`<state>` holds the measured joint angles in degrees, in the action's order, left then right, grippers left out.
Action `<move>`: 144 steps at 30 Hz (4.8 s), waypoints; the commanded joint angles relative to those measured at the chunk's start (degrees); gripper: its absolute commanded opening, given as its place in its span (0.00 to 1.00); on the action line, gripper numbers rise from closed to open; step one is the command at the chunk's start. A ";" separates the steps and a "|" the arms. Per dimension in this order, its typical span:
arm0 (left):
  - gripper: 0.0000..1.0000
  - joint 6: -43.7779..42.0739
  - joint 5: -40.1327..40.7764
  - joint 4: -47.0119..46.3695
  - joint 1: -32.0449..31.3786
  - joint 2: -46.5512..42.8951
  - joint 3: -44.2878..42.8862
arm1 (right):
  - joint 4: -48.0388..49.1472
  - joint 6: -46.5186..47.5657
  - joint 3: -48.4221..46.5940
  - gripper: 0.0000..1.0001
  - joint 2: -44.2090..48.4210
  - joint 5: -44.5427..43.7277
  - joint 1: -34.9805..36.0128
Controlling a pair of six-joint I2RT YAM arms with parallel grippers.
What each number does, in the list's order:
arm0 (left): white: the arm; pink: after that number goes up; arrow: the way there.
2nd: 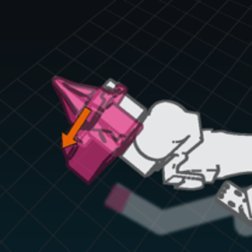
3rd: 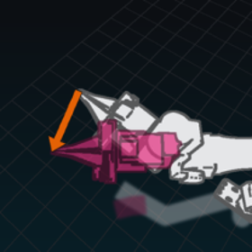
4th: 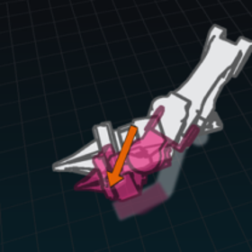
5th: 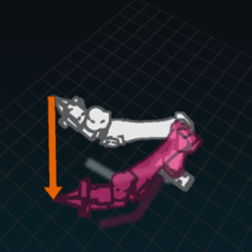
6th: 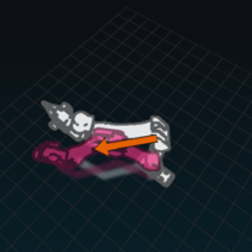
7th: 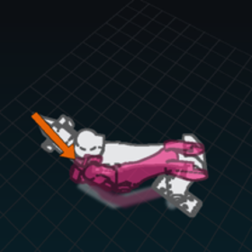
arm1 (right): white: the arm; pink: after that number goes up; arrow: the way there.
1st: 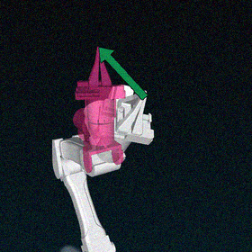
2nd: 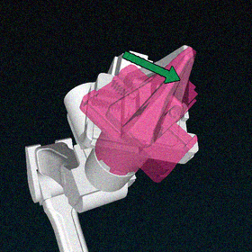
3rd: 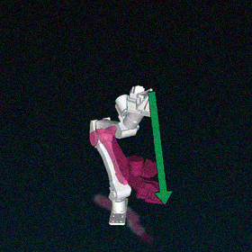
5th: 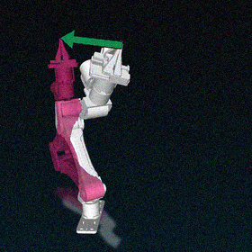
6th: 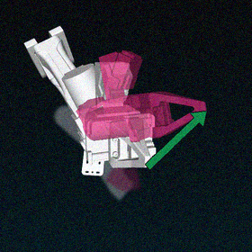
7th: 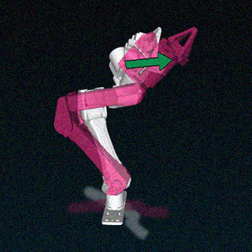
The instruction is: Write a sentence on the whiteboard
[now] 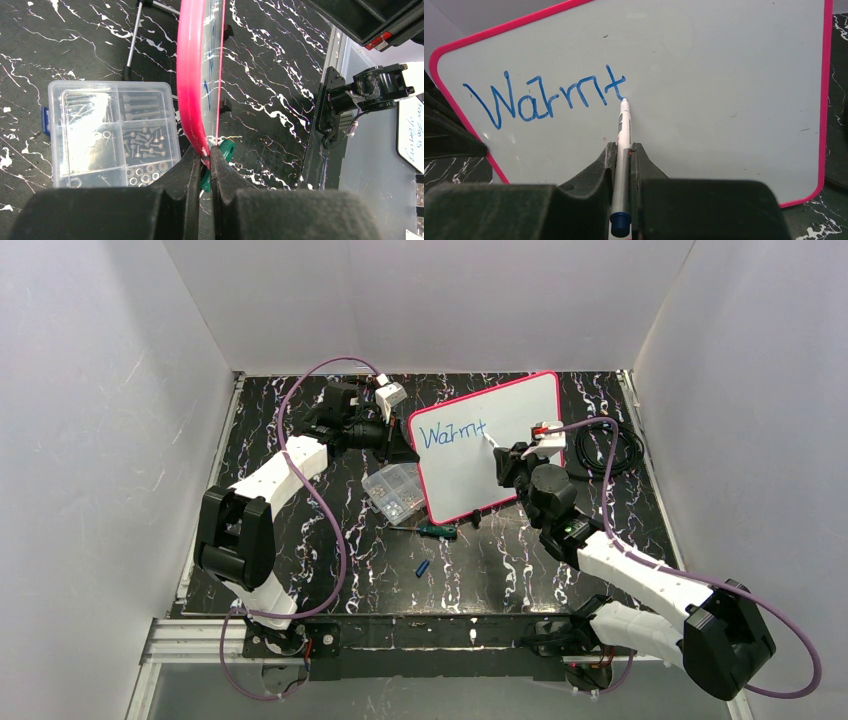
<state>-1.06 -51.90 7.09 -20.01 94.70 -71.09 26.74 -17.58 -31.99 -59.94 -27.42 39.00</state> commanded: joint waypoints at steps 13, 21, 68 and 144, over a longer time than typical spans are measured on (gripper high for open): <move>0.00 -1.73 -2.24 1.53 -0.68 -3.51 -1.45 | 2.49 4.66 -5.52 0.01 1.12 -2.65 -0.16; 0.00 -1.71 -2.24 1.61 -0.65 -3.60 -1.34 | 5.22 7.68 -9.03 0.01 -2.86 -2.91 -0.50; 0.00 -1.67 -2.42 1.52 -0.58 -3.82 -1.40 | 7.39 1.99 -2.11 0.01 -0.61 -3.51 -1.21; 0.00 -2.17 -2.77 2.39 -0.63 -3.82 -1.72 | 0.82 6.59 -6.17 0.01 -0.22 10.42 -14.38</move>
<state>-1.50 -52.12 7.97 -20.12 94.19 -71.09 23.31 -11.81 -35.57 -59.55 -17.34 25.15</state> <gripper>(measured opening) 0.043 0.177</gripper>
